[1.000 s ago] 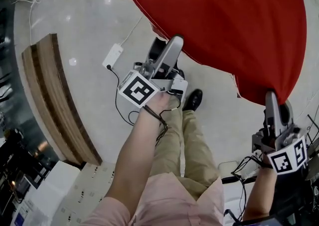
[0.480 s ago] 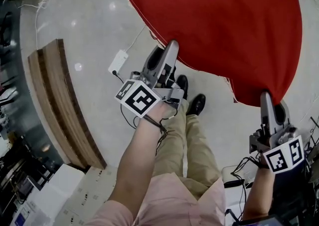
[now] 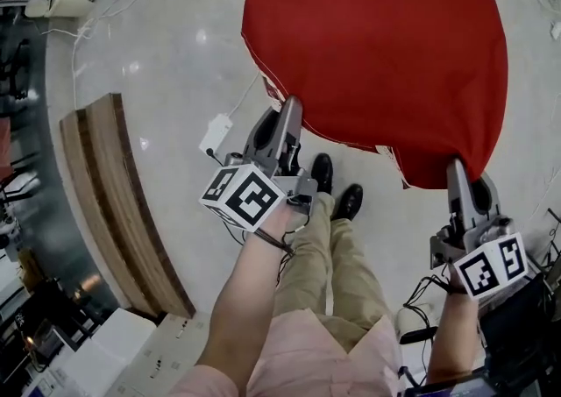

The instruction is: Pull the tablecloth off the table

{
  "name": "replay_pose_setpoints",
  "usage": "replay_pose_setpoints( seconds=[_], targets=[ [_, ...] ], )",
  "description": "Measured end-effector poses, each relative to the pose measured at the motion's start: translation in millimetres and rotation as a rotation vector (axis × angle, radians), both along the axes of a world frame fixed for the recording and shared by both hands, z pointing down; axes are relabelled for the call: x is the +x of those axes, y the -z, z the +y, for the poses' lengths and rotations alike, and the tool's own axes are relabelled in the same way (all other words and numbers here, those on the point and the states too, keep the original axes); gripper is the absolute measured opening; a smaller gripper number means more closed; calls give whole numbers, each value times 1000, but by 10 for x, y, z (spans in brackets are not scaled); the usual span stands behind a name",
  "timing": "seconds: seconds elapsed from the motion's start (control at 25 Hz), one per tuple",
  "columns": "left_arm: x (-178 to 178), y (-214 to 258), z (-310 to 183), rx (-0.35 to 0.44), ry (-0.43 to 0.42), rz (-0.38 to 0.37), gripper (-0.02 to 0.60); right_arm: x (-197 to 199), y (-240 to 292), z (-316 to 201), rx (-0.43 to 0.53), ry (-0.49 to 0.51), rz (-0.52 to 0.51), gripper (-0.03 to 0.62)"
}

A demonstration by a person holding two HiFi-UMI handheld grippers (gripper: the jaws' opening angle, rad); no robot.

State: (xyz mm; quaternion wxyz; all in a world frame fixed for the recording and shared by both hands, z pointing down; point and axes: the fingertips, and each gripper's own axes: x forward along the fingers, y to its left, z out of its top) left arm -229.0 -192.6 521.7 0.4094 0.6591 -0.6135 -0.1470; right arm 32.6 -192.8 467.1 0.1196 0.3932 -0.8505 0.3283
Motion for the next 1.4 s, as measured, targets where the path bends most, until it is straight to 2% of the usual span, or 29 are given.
replay_pose_setpoints(
  seconds=[0.2,0.32,0.48,0.56,0.64,0.92,1.24,1.4],
  targets=[
    [-123,340,-179,43,-24,-73,43,-105,162,-146,9,-28,-42,31],
    [-23,507,-211,82,-44,-107,43,2,225,-158,22,-65,-91,29],
    [-45,1134,-481,159,-73,-129,43,-16,725,-386,56,-116,-113,29],
    [-114,1457,-616,196,-77,-152,43,-82,986,-497,75,-132,-98,29],
    [-131,1627,-608,198,-73,-198,42,-103,1112,-491,77,-139,-72,29],
    [99,1825,-684,192,-111,-324,43,91,1237,-548,104,-180,10,29],
    [168,2229,-728,252,-153,-376,43,134,1540,-599,144,-213,69,29],
    [189,2483,-866,289,-154,-377,43,141,1832,-745,213,-209,77,29]
  ],
)
